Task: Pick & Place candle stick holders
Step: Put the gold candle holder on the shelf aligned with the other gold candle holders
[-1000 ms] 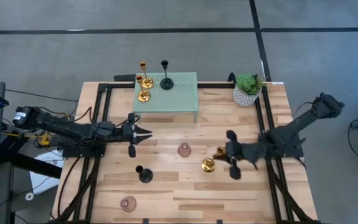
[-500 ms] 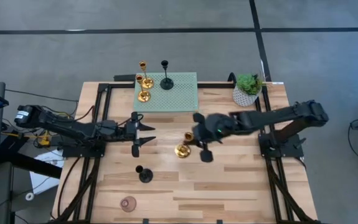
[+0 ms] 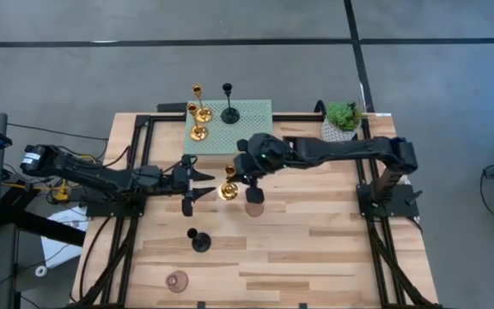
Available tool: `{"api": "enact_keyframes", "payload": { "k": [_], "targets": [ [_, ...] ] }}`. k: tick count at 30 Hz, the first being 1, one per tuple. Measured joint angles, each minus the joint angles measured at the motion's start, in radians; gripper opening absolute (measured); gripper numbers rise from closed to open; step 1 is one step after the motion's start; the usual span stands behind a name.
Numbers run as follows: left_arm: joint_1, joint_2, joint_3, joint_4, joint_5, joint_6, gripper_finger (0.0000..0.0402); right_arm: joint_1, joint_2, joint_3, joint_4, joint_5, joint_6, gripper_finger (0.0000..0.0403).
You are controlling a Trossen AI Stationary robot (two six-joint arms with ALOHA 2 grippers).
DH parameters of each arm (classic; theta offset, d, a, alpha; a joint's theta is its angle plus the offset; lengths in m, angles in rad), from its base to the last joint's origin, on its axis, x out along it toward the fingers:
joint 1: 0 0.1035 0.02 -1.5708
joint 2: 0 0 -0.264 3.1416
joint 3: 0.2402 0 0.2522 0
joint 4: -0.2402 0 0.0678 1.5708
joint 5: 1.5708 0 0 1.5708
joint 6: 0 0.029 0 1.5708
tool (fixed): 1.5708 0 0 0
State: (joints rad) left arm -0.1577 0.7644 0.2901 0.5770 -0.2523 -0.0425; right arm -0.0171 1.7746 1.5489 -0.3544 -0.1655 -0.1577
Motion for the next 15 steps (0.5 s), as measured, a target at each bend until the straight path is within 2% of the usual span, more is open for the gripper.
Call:
{"api": "enact_keyframes", "payload": {
  "k": [6,13,15],
  "targets": [
    [0.000,0.010,0.000,0.004,0.000,0.000,0.0152,-0.024,0.045,0.047,0.034,-0.028,-0.010,0.0000],
    [0.000,0.078,-0.001,0.012,-0.005,0.000,0.0134,-0.027,0.045,0.049,0.105,-0.089,-0.028,0.0000],
    [0.001,0.106,-0.002,0.059,-0.008,0.000,0.0130,-0.027,0.045,0.049,0.114,-0.104,-0.028,0.0000]
  ]
}}
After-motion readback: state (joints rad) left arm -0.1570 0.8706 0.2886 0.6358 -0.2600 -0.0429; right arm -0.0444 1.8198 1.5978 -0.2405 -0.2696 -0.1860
